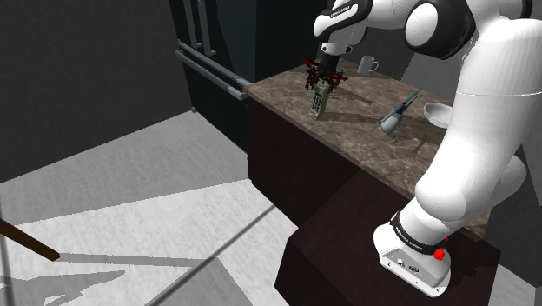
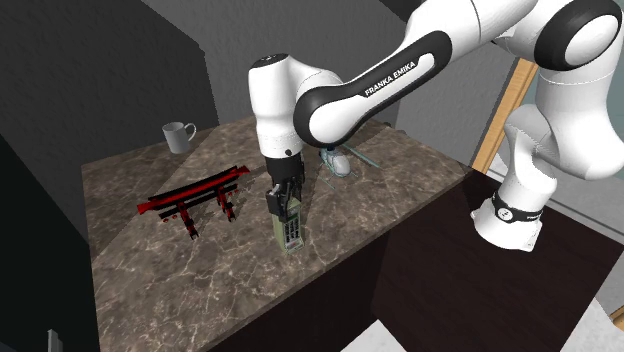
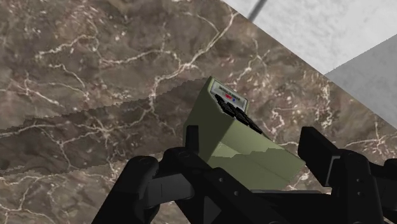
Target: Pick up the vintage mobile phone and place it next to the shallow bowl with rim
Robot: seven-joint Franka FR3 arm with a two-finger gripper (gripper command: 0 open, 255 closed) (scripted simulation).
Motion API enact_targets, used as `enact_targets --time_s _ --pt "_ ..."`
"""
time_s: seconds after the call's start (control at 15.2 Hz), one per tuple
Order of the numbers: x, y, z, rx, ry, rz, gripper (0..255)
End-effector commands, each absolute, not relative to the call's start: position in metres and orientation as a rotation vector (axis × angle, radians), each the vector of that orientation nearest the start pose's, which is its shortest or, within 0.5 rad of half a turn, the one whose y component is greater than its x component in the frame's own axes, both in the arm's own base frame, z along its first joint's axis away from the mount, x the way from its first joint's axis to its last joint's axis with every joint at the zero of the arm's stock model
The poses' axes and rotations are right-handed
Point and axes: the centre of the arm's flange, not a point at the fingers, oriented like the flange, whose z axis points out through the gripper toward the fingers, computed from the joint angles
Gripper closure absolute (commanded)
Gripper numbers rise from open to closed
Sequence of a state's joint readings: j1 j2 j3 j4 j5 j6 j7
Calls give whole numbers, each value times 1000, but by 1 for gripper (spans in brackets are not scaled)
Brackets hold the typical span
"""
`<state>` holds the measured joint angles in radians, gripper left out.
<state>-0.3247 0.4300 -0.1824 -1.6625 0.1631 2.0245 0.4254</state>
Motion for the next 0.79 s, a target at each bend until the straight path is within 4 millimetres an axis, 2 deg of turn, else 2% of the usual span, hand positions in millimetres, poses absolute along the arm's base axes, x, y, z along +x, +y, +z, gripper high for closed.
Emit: enact_targets --time_s 0.0,0.26,0.73 --pt "589 -302 357 -2698 1464 87 255" --pt "589 -302 357 -2698 1464 86 255" --pt "589 -302 394 -2698 1464 86 255"
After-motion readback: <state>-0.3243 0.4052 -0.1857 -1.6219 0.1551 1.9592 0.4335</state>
